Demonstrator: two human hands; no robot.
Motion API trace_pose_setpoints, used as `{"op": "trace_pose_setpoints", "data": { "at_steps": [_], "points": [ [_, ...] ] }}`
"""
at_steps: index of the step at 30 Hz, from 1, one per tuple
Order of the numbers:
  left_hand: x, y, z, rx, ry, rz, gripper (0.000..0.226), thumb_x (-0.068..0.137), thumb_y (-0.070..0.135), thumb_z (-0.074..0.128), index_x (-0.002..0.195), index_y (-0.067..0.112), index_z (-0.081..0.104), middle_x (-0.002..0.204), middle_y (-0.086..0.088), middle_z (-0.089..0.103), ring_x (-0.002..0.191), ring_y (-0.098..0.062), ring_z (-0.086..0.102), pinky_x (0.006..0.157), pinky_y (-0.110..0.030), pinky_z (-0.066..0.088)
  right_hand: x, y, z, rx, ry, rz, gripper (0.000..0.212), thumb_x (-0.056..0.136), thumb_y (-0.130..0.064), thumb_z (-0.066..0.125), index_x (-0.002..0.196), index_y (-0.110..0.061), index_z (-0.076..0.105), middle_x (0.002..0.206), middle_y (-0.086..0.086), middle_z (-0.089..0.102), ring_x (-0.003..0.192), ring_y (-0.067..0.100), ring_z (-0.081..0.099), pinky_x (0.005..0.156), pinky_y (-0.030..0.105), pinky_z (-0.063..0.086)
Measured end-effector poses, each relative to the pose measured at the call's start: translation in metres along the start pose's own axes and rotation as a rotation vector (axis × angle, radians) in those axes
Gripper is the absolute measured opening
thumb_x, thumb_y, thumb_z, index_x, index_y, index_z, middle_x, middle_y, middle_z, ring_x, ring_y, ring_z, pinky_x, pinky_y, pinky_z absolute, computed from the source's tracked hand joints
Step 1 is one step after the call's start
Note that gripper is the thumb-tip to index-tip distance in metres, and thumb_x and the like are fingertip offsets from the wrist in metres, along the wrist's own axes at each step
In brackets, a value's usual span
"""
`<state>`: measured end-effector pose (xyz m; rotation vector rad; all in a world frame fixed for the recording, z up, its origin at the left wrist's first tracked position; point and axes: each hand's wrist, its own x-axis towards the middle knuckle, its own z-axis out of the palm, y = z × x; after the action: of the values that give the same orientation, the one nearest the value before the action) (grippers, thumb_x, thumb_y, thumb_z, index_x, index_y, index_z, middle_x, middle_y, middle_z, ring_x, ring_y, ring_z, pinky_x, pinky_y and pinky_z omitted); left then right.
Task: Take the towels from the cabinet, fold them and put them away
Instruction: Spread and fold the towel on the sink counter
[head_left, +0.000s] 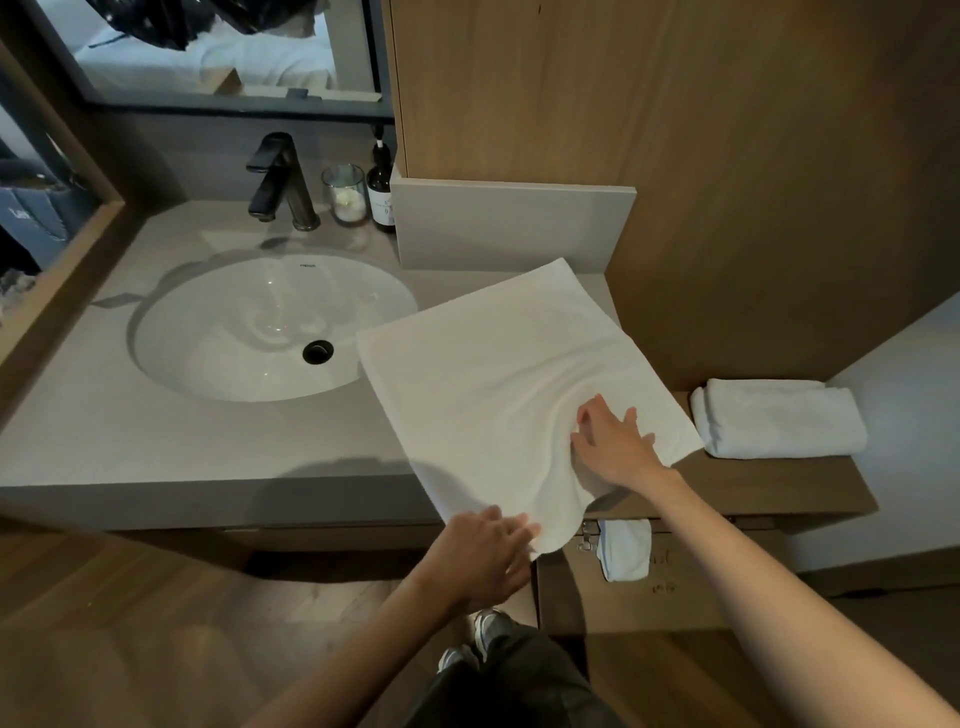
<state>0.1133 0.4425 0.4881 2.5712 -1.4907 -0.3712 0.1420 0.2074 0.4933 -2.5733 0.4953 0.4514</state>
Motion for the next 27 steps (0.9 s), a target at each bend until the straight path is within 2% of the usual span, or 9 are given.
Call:
{"op": "trace_pose_setpoints", "data": {
  "at_steps": [3, 7, 9, 10, 12, 15, 18, 20, 27],
  "points": [
    [0.015, -0.018, -0.017, -0.217, 0.102, 0.058, 0.049, 0.101, 0.048, 0.03, 0.135, 0.022, 0.053, 0.131, 0.003, 0.06, 0.116, -0.016, 0.055, 0.1, -0.036, 0.043, 0.005, -0.003, -0.007, 0.087, 0.014, 0.05, 0.041, 0.101, -0.042, 0.04, 0.137, -0.025, 0.029, 0.156, 0.003, 0.019, 0.145, 0.044, 0.0, 0.114, 0.065, 0.005],
    [0.064, -0.074, -0.027, -0.152, 0.359, -0.01, 0.036, 0.095, 0.026, 0.041, 0.111, 0.014, 0.071, 0.108, -0.01, 0.069, 0.089, -0.031, 0.065, 0.073, -0.041, 0.055, 0.012, -0.007, -0.006, 0.073, -0.006, 0.1, 0.077, 0.093, -0.06, 0.045, 0.153, -0.031, 0.007, 0.163, 0.001, -0.006, 0.145, 0.046, -0.011, 0.112, 0.065, -0.003],
    [0.092, -0.096, -0.039, -0.061, 0.246, -0.172, 0.038, 0.097, 0.026, 0.038, 0.126, 0.023, 0.062, 0.135, -0.011, 0.055, 0.116, -0.036, 0.055, 0.092, -0.048, 0.049, 0.019, -0.004, 0.002, -0.009, -0.028, 0.109, 0.085, 0.089, -0.061, 0.05, 0.153, -0.034, 0.0, 0.161, 0.001, -0.017, 0.142, 0.048, -0.019, 0.111, 0.068, -0.005],
    [0.103, -0.107, -0.041, 0.007, 0.154, -0.261, 0.041, 0.101, 0.029, 0.034, 0.138, 0.03, 0.049, 0.15, -0.006, 0.039, 0.132, -0.035, 0.039, 0.107, -0.049, 0.036, 0.022, -0.002, 0.005, -0.037, -0.037, 0.11, 0.089, 0.087, -0.061, 0.053, 0.153, -0.035, -0.003, 0.161, 0.001, -0.02, 0.142, 0.048, -0.02, 0.111, 0.068, -0.005],
    [0.112, -0.126, -0.041, 0.072, 0.042, -0.323, 0.043, 0.102, 0.035, 0.028, 0.145, 0.037, 0.036, 0.155, -0.002, 0.027, 0.139, -0.035, 0.026, 0.114, -0.05, 0.021, 0.026, 0.001, 0.005, -0.07, -0.06, 0.1, 0.096, 0.083, -0.061, 0.057, 0.152, -0.036, -0.005, 0.16, -0.001, -0.022, 0.141, 0.048, -0.022, 0.11, 0.068, -0.005],
    [0.107, -0.134, -0.039, 0.062, 0.119, -0.282, 0.043, 0.094, 0.038, 0.036, 0.132, 0.03, 0.056, 0.132, -0.012, 0.054, 0.109, -0.039, 0.054, 0.091, -0.047, 0.046, 0.029, 0.008, -0.004, -0.131, -0.088, 0.047, 0.098, 0.082, -0.062, 0.059, 0.152, -0.037, -0.004, 0.16, -0.003, -0.022, 0.142, 0.046, -0.022, 0.11, 0.067, -0.004],
    [0.092, -0.129, -0.035, 0.107, 0.139, -0.338, 0.043, 0.093, 0.047, 0.038, 0.131, 0.034, 0.053, 0.128, -0.003, 0.053, 0.107, -0.031, 0.053, 0.087, -0.042, 0.045, 0.038, 0.015, -0.018, -0.174, -0.127, -0.02, 0.092, 0.083, -0.058, 0.058, 0.152, -0.04, 0.001, 0.161, -0.006, -0.019, 0.144, 0.042, -0.02, 0.112, 0.067, -0.003],
    [0.078, -0.12, -0.031, 0.046, 0.197, -0.38, 0.045, 0.089, 0.049, 0.034, 0.124, 0.034, 0.058, 0.115, 0.001, 0.057, 0.094, -0.026, 0.055, 0.079, -0.039, 0.047, 0.046, 0.015, -0.028, -0.203, -0.129, -0.082, 0.086, 0.083, -0.053, 0.06, 0.15, -0.042, 0.007, 0.162, -0.007, -0.014, 0.146, 0.039, -0.017, 0.113, 0.065, -0.004],
    [0.044, -0.088, -0.009, 0.032, 0.338, -0.483, 0.025, 0.077, 0.024, 0.076, 0.1, 0.02, 0.067, 0.084, 0.002, 0.056, 0.065, -0.016, 0.053, 0.063, -0.031, 0.049, 0.093, -0.021, -0.047, -0.386, -0.164, -0.325, 0.073, 0.084, -0.033, 0.066, 0.144, -0.041, 0.026, 0.163, -0.006, 0.004, 0.149, 0.029, -0.001, 0.118, 0.057, 0.002]
  ]
}}
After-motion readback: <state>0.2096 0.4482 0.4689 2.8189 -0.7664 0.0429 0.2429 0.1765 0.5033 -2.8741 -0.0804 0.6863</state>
